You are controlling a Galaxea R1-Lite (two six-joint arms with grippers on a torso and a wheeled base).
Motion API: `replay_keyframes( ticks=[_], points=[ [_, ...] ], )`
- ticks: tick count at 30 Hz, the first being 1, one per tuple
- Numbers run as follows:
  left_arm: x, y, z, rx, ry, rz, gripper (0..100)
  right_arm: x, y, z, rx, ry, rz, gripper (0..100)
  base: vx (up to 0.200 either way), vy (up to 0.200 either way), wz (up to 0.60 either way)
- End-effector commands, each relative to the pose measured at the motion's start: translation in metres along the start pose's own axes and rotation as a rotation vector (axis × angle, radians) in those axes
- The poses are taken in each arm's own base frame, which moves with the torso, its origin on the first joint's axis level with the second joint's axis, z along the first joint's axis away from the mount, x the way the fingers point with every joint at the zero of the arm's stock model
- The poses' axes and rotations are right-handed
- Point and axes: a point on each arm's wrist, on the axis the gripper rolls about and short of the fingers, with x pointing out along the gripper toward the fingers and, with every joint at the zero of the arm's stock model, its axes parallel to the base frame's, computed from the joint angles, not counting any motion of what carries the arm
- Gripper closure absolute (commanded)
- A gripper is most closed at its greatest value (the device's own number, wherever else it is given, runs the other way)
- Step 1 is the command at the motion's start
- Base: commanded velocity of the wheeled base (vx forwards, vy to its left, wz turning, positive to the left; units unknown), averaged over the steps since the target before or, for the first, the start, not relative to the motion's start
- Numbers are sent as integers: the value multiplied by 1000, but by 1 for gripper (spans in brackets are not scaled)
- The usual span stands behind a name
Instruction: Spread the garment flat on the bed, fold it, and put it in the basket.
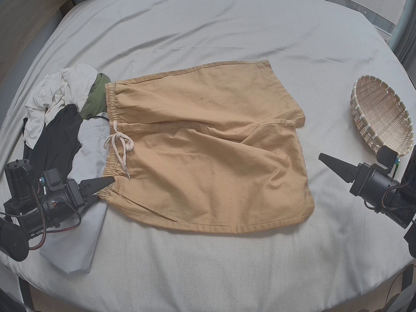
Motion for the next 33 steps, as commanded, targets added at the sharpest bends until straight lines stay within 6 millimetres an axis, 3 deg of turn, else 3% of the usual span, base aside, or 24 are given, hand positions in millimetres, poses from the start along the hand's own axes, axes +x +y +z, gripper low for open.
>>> replay_keyframes(
  ticks=[1,4,5,15,21,27,33],
  points=[
    [9,7,-2,-19,22,10,0,-2,0,0,-1,-3,1,0,0,0,0],
    [14,6,-1,-16,30,1,0,-3,0,-1,0,3,0,0,0,0,0],
    [15,7,-1,-17,33,2,100,-3,0,-2,1,4,-1,0,0,0,0],
    [24,13,1,-17,38,5,100,-12,-6,-15,14,52,-32,0,0,0,0],
    [19,9,1,11,3,-19,100,-23,-17,-43,56,177,-87,0,0,0,0],
    [17,6,6,39,-38,-41,100,-9,-31,-68,91,278,-126,0,0,0,0],
    [17,5,5,42,-40,-42,100,5,-30,-81,104,300,-93,0,0,0,0]
  ],
)
